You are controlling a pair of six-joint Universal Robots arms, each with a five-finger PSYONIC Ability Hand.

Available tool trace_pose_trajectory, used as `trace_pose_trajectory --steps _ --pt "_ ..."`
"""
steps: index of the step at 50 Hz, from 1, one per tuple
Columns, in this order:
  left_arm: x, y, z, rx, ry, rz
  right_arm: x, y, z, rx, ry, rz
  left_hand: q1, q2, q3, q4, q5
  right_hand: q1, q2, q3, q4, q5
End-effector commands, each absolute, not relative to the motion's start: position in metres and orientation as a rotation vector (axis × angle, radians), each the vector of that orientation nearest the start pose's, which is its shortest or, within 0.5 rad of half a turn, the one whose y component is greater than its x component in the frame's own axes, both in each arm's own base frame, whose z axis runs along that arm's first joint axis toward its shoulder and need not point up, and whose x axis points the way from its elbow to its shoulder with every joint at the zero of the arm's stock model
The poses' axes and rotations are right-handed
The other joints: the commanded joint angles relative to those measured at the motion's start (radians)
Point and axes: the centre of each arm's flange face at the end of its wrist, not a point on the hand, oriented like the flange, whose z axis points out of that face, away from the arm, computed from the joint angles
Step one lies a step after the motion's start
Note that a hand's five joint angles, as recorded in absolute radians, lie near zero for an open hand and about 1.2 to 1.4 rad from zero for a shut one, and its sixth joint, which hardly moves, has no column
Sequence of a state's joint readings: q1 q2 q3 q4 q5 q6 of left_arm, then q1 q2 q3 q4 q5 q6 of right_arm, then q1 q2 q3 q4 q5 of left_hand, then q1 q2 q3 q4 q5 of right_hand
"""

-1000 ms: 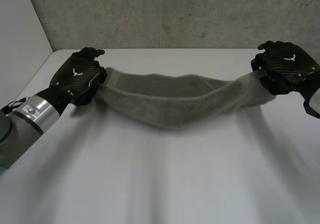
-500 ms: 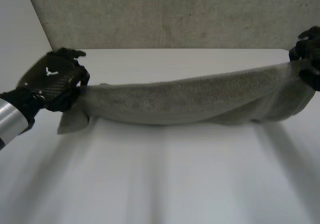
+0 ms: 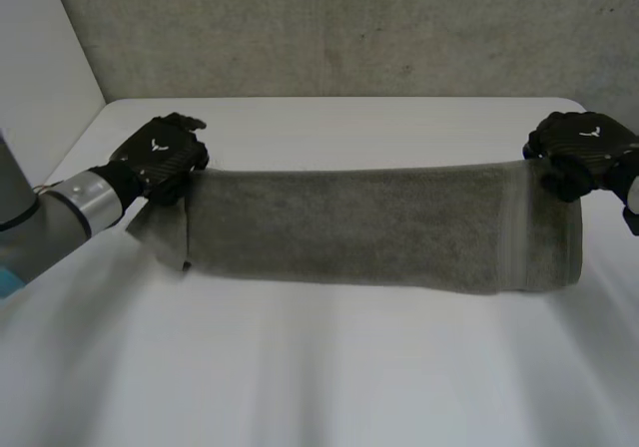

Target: Fold the towel.

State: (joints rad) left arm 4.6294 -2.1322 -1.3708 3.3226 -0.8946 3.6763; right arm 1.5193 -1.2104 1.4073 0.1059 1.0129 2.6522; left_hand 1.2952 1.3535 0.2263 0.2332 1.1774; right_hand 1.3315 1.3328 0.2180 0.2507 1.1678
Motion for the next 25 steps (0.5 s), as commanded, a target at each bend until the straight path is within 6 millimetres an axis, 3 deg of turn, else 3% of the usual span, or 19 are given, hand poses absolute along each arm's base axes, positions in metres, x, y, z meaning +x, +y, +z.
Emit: trace_pose_trajectory --steps 1,11,18,25 --pt "-0.238 -0.388 0.176 1.484 2.037 -2.249 0.172 -0.375 0.223 -0.943 2.132 -1.933 0.101 0.043 -0.052 -0.059 0.044 0.065 0.063 -0.043 -0.076 0.054" --pt "-0.256 -0.411 0.152 1.49 1.871 -2.346 0.174 -0.408 0.201 -0.857 2.103 -1.983 0.101 0.043 -0.052 -0.059 0.044 0.065 0.063 -0.043 -0.076 0.054" --pt "-0.256 -0.425 0.132 1.452 1.869 -2.338 0.174 -0.422 0.18 -0.84 2.148 -1.975 0.101 0.043 -0.052 -0.059 0.044 0.065 0.063 -0.043 -0.076 0.054" --pt "-0.258 -0.429 0.124 1.457 1.866 -2.338 0.177 -0.43 0.167 -0.845 2.137 -1.987 0.101 0.043 -0.052 -0.059 0.044 0.065 0.063 -0.043 -0.076 0.054"
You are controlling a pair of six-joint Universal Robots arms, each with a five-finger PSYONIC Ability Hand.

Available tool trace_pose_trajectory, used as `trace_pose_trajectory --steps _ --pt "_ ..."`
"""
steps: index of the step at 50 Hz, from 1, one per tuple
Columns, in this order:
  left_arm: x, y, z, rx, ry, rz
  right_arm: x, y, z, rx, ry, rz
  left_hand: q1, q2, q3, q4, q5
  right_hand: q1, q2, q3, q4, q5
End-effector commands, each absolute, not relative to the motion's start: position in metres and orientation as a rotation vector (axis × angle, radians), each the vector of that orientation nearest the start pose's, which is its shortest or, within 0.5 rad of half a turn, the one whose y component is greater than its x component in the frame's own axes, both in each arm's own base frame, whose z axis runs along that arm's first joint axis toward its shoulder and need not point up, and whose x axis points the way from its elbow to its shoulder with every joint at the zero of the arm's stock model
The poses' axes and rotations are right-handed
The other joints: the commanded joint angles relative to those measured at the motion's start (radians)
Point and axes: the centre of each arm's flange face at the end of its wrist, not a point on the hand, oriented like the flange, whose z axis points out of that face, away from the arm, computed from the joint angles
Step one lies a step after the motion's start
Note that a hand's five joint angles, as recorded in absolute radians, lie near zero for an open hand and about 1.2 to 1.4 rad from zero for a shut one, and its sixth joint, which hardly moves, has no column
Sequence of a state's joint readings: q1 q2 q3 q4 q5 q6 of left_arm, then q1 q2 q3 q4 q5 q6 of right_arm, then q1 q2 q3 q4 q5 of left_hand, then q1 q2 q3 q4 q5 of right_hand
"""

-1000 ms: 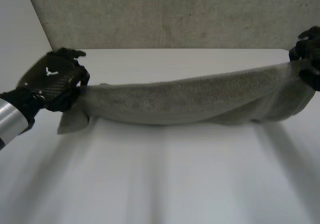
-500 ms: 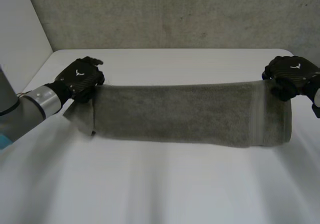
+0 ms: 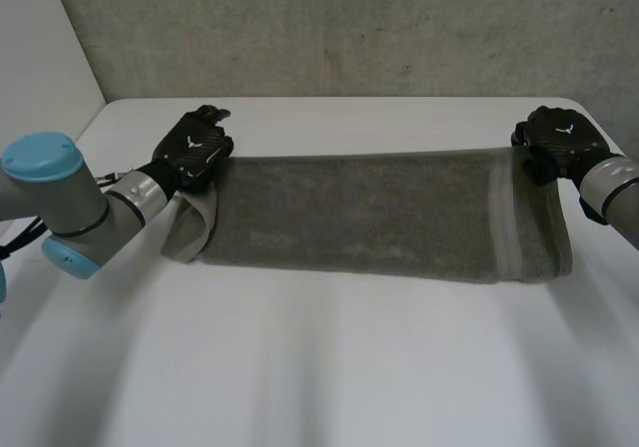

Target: Fold the towel.

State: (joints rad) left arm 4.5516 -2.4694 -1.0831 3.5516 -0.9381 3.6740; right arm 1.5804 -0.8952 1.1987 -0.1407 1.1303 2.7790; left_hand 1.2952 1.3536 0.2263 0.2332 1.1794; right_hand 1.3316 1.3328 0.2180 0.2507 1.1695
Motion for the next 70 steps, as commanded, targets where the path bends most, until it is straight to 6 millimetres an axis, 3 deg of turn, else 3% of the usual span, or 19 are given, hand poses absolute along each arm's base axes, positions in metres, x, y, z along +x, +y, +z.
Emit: trace_pose_trajectory --steps 1,6,7,8,10,11,12,13,15,28,32,37,43,45,48,50,55,66,70 --pt "-0.258 -0.429 0.121 1.456 1.86 -2.342 0.178 -0.432 0.165 -0.845 2.132 -1.997 0.101 0.043 -0.052 -0.059 0.042 0.065 0.063 -0.043 -0.076 0.052" --pt "-0.259 -0.432 0.117 1.445 1.818 -2.363 0.181 -0.438 0.157 -0.848 2.128 -2.011 0.101 0.043 -0.052 -0.059 0.042 0.065 0.063 -0.043 -0.076 0.052" --pt "-0.259 -0.432 0.116 1.444 1.811 -2.367 0.182 -0.439 0.154 -0.848 2.132 -2.011 -0.096 -0.155 -0.052 -0.059 -0.155 0.065 0.063 -0.043 -0.076 0.052" --pt "-0.259 -0.432 0.116 1.444 1.811 -2.367 0.182 -0.439 0.154 -0.848 2.132 -2.011 -0.098 -0.157 -0.052 -0.059 -0.157 0.065 0.063 -0.043 -0.076 0.052" --pt "-0.259 -0.432 0.118 1.44 1.793 -2.377 0.182 -0.441 0.151 -0.845 2.146 -2.015 -0.674 -0.732 -0.052 -0.059 -0.733 0.022 0.021 -0.043 -0.076 0.01" --pt "-0.259 -0.432 0.118 1.44 1.793 -2.377 0.181 -0.442 0.15 -0.836 2.159 -2.019 -0.677 -0.735 -0.052 -0.059 -0.735 -0.551 -0.552 -0.043 -0.076 -0.563" --pt "-0.259 -0.432 0.12 1.441 1.784 -2.382 0.181 -0.442 0.15 -0.836 2.159 -2.019 -0.79 -0.848 -0.052 -0.059 -0.849 -0.557 -0.558 -0.043 -0.076 -0.569" --pt "-0.259 -0.432 0.12 1.441 1.784 -2.382 0.181 -0.442 0.15 -0.832 2.165 -2.022 -0.791 -0.849 -0.052 -0.059 -0.85 -1.01 -1.011 -0.043 -0.076 -1.022" --pt "-0.262 -0.428 0.126 1.448 1.76 -2.399 0.182 -0.442 0.153 -0.829 2.163 -2.033 -1.01 -1.068 -0.052 -0.059 -1.069 -1.157 -1.158 -0.043 -0.076 -1.169" --pt "-0.268 -0.403 0.186 1.437 1.59 -2.505 0.186 -0.418 0.218 -0.823 2.068 -2.174 -1.096 -1.155 -0.052 -0.059 -1.155 -1.157 -1.158 -0.043 -0.076 -1.169" --pt "-0.265 -0.394 0.197 1.428 1.585 -2.512 0.182 -0.397 0.235 -0.813 2.067 -2.18 -1.096 -1.155 -0.052 -0.059 -1.155 -1.157 -1.158 -0.043 -0.076 -1.169" --pt "-0.25 -0.369 0.217 1.365 1.711 -2.53 0.181 -0.363 0.235 -0.83 2.1 -2.116 -1.088 -1.146 -0.052 -0.059 -1.146 -1.157 -1.158 -0.043 -0.076 -1.169" --pt "-0.234 -0.349 0.205 1.285 1.989 -2.493 0.181 -0.317 0.212 -0.856 2.182 -1.957 -1.076 -1.134 -0.052 -0.059 -1.135 -1.157 -1.158 -0.043 -0.076 -1.169" --pt "-0.231 -0.331 0.196 1.262 2.148 -2.439 0.181 -0.309 0.205 -0.879 2.189 -1.929 -1.058 -1.117 -0.052 -0.059 -1.117 -1.157 -1.158 -0.043 -0.076 -1.169" --pt "-0.231 -0.324 0.19 1.261 2.206 -2.406 0.178 -0.302 0.192 -0.905 2.223 -1.878 -1.058 -1.117 -0.052 -0.059 -1.117 -1.157 -1.158 -0.043 -0.076 -1.169" --pt "-0.231 -0.311 0.178 1.256 2.304 -2.334 0.174 -0.303 0.187 -0.91 2.242 -1.864 -1.052 -1.111 -0.052 -0.059 -1.111 -1.157 -1.158 -0.043 -0.076 -1.169" --pt "-0.233 -0.304 0.166 1.262 2.361 -2.289 0.167 -0.313 0.162 -0.913 2.312 -1.786 -1.041 -1.099 -0.052 -0.059 -1.099 -1.157 -1.158 -0.043 -0.076 -1.169" --pt "-0.23 -0.323 0.134 1.221 2.287 -2.13 0.162 -0.326 0.136 -0.915 2.363 -1.722 -1.026 -1.084 -0.052 -0.059 -1.085 -1.157 -1.158 -0.043 -0.076 -1.169" --pt "-0.233 -0.329 0.125 1.25 2.249 -2.1 0.161 -0.329 0.135 -0.914 2.352 -1.753 -1.023 -1.081 -0.052 -0.059 -1.082 -0.965 -0.967 -0.043 -0.076 -0.978"
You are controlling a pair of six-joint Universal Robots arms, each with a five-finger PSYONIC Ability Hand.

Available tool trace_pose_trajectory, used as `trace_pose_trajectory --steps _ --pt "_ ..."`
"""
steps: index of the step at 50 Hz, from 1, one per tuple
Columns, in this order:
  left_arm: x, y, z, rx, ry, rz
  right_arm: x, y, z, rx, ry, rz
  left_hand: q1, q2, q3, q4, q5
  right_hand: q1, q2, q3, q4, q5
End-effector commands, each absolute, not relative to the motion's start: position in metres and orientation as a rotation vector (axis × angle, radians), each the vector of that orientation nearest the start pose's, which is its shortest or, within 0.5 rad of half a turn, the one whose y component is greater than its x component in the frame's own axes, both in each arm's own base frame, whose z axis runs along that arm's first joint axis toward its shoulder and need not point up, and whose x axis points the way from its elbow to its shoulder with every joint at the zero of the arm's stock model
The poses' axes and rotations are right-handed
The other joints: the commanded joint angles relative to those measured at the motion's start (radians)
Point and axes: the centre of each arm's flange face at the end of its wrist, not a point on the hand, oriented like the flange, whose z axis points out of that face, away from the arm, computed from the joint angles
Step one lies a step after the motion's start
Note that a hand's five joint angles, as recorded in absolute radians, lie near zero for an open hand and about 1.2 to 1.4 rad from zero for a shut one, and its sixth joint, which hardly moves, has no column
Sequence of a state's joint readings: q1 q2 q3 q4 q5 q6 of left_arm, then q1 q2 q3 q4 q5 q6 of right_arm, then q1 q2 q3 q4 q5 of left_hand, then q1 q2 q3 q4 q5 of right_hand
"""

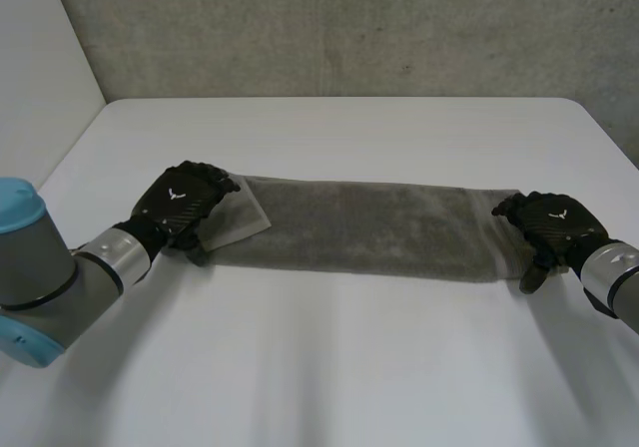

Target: Fold the towel.

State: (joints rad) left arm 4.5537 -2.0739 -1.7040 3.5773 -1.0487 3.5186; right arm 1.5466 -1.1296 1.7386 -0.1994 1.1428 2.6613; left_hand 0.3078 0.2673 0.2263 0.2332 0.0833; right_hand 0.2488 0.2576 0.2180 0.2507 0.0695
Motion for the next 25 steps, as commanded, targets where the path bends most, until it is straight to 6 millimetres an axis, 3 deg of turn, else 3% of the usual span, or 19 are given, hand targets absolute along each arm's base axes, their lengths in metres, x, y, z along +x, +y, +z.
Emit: trace_pose_trajectory --steps 1,8,20,21,22,24,25 --pt "-0.235 -0.333 0.123 1.256 2.231 -2.096 0.16 -0.329 0.135 -0.912 2.353 -1.758 -0.033 0.008 -0.052 -0.059 0.017 0.176 0.167 -0.043 -0.076 0.181" --pt "-0.239 -0.352 0.115 1.221 2.195 -2.089 0.156 -0.332 0.127 -0.901 2.38 -1.739 -0.021 0.02 -0.052 -0.059 0.029 0.232 0.224 -0.043 -0.076 0.237" --pt "-0.242 -0.364 0.108 1.172 2.182 -2.074 0.156 -0.333 0.117 -0.898 2.399 -1.696 -0.021 0.02 -0.052 -0.059 0.029 0.365 0.356 -0.043 -0.076 0.369" --pt "-0.241 -0.365 0.108 1.164 2.181 -2.073 0.156 -0.333 0.115 -0.9 2.402 -1.684 -0.021 0.02 -0.052 -0.059 0.029 0.51 0.501 -0.043 -0.076 0.515" --pt "-0.241 -0.366 0.108 1.162 2.179 -2.074 0.156 -0.333 0.115 -0.9 2.402 -1.684 -0.021 0.02 -0.052 -0.059 0.029 0.511 0.503 -0.043 -0.076 0.516" --pt "-0.24 -0.367 0.108 1.158 2.179 -2.073 0.156 -0.333 0.114 -0.931 2.397 -1.685 -0.021 0.02 -0.052 -0.059 0.029 1.063 1.054 -0.043 -0.076 1.068" --pt "-0.24 -0.367 0.108 1.158 2.179 -2.073 0.156 -0.333 0.114 -0.931 2.397 -1.685 -0.021 0.02 -0.052 -0.059 0.029 1.066 1.057 -0.043 -0.076 1.071"
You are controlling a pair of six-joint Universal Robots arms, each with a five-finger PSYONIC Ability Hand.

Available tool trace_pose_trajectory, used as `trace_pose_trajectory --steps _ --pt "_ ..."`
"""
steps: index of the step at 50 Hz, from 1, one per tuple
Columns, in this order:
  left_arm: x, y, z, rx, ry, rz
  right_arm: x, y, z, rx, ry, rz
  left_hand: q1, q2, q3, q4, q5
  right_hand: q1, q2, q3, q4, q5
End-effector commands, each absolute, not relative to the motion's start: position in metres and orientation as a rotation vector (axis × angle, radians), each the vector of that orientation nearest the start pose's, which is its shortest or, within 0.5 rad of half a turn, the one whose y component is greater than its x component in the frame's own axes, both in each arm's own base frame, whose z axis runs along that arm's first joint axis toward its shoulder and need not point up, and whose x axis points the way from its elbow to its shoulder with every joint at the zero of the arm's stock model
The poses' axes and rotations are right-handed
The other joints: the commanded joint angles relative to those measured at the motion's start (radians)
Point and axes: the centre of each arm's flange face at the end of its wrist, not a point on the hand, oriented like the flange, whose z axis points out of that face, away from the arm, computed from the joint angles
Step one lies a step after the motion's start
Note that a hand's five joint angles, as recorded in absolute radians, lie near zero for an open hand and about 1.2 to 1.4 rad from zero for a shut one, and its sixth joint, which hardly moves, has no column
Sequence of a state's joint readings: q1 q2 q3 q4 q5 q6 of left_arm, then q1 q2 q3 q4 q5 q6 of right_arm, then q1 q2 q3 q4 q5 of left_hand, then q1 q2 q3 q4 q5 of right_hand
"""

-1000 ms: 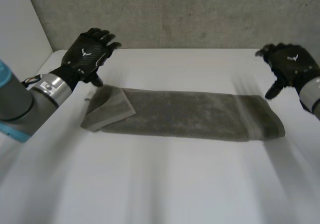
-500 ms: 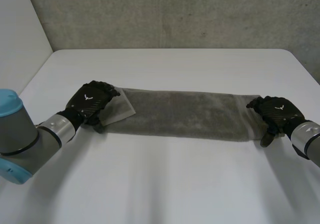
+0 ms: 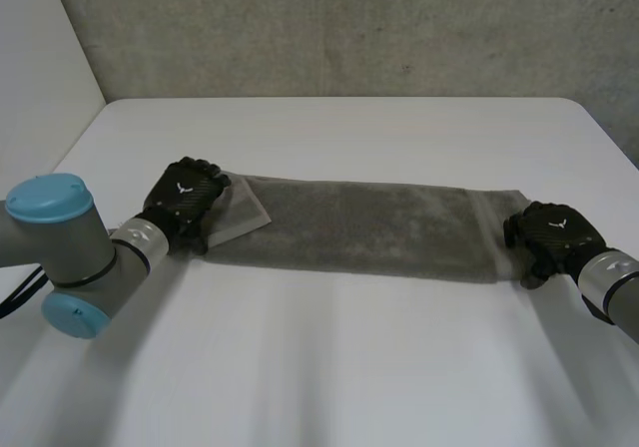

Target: Fold the towel.

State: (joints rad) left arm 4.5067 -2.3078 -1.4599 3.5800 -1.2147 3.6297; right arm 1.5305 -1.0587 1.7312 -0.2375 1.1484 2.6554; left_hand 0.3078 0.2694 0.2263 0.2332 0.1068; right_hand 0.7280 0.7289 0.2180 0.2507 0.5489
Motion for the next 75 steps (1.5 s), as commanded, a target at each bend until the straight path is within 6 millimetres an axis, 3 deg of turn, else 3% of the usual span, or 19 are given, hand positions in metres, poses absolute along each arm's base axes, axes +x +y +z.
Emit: trace_pose_trajectory --steps 1,11,13,16,18,25,35,54,55,56,57,59,60,61,68,73,75 --pt "-0.239 -0.368 0.108 1.15 2.178 -2.071 0.156 -0.333 0.114 -0.951 2.396 -1.691 -0.021 0.017 -0.052 -0.059 0.006 0.667 0.667 -0.043 -0.076 0.672" --pt "-0.233 -0.389 0.124 1.068 2.091 -2.119 0.146 -0.338 0.117 -0.975 2.422 -1.724 -0.024 0.015 -0.052 -0.059 0.003 0.668 0.667 -0.043 -0.076 0.673" --pt "-0.22 -0.407 0.125 1.012 2.045 -2.135 0.144 -0.339 0.118 -0.974 2.429 -1.728 -0.024 0.015 -0.052 -0.059 0.003 0.668 0.667 -0.043 -0.076 0.673" --pt "-0.208 -0.417 0.128 0.974 2.024 -2.129 0.143 -0.338 0.117 -0.981 2.433 -1.723 -0.021 0.017 -0.052 -0.059 0.006 0.668 0.667 -0.043 -0.076 0.673" --pt "-0.186 -0.432 0.138 0.917 1.98 -2.123 0.142 -0.336 0.116 -1.006 2.445 -1.699 -0.021 0.017 -0.052 -0.059 0.006 0.668 0.667 -0.043 -0.076 0.673" --pt "-0.177 -0.44 0.149 0.884 1.942 -2.138 0.142 -0.335 0.116 -1.044 2.45 -1.686 -0.021 0.017 -0.052 -0.059 0.006 0.668 0.667 -0.043 -0.076 0.673" --pt "-0.185 -0.416 0.137 0.93 2.054 -2.08 0.146 -0.328 0.114 -1.05 2.451 -1.659 -0.021 0.017 -0.052 -0.059 0.006 0.668 0.667 -0.043 -0.076 0.673" --pt "-0.198 -0.365 0.176 0.816 2.205 -2.213 0.146 -0.324 0.122 -1.047 2.415 -1.676 -0.021 0.017 -0.052 -0.059 0.006 0.668 0.667 -0.043 -0.076 0.673" --pt "-0.202 -0.359 0.178 0.82 2.217 -2.226 0.146 -0.324 0.122 -1.048 2.415 -1.676 0.031 0.07 -0.052 -0.059 0.058 0.668 0.667 -0.043 -0.076 0.673" --pt "-0.207 -0.354 0.179 0.839 2.228 -2.24 0.147 -0.325 0.122 -1.049 2.411 -1.677 0.25 0.288 -0.052 -0.059 0.276 0.668 0.667 -0.043 -0.076 0.673" --pt "-0.207 -0.354 0.179 0.84 2.228 -2.24 0.146 -0.325 0.122 -1.048 2.411 -1.68 0.252 0.291 -0.052 -0.059 0.279 0.668 0.667 -0.043 -0.076 0.673" --pt "-0.219 -0.344 0.179 0.912 2.241 -2.263 0.146 -0.325 0.123 -1.05 2.41 -1.683 0.822 0.86 -0.052 -0.059 0.848 0.668 0.667 -0.043 -0.076 0.673" --pt "-0.219 -0.344 0.179 0.912 2.241 -2.263 0.146 -0.326 0.123 -1.051 2.409 -1.685 0.825 0.863 -0.052 -0.059 0.851 0.668 0.667 -0.043 -0.076 0.673" --pt "-0.224 -0.341 0.178 0.941 2.248 -2.273 0.146 -0.326 0.123 -1.051 2.409 -1.685 1.086 1.124 -0.052 -0.059 1.112 0.668 0.667 -0.043 -0.076 0.673" --pt "-0.23 -0.338 0.168 0.996 2.287 -2.26 0.145 -0.325 0.123 -1.055 2.417 -1.683 1.088 1.127 -0.052 -0.059 1.115 0.668 0.667 -0.043 -0.076 0.673" --pt "-0.243 -0.331 0.144 1.068 2.358 -2.203 0.145 -0.324 0.126 -1.055 2.417 -1.684 1.088 1.127 -0.052 -0.059 1.115 0.668 0.667 -0.043 -0.076 0.673" --pt "-0.249 -0.328 0.135 1.097 2.378 -2.181 0.145 -0.324 0.128 -1.056 2.416 -1.684 0.8 0.838 -0.052 -0.059 0.827 0.668 0.667 -0.043 -0.076 0.673"
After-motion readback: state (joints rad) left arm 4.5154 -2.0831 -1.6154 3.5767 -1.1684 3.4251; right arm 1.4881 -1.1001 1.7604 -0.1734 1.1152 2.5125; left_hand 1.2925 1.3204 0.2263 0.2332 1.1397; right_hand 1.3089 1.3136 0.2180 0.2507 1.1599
